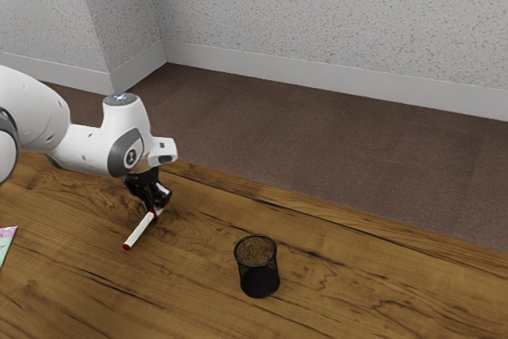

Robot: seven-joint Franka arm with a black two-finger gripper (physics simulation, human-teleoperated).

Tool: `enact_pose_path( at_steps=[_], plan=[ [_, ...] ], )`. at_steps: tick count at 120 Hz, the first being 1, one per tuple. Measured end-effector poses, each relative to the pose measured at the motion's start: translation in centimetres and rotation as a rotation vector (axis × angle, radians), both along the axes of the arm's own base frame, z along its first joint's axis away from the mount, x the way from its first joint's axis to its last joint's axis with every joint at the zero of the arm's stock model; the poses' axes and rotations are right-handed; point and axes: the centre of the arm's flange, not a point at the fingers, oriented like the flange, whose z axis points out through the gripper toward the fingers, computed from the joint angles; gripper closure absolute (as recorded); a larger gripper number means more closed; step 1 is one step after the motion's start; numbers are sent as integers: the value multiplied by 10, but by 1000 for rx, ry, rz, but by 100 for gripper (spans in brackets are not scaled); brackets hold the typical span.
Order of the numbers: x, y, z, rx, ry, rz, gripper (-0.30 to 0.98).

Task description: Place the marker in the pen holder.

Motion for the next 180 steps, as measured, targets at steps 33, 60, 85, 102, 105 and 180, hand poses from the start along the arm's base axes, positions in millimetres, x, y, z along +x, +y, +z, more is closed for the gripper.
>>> enact_pose_path(
  at_steps=[33,60,85,102,105,180],
  plan=[
    [-1,-1,2,-24,-4,2,61],
    [-1,-1,5,-23,-9,-7,70],
    [1,-1,11,-18,-21,-9,73],
    [4,-6,31,-17,-56,-15,74],
    [5,-9,35,-17,-63,-18,75],
    [14,-107,143,-70,-241,-125,75]
  ],
)
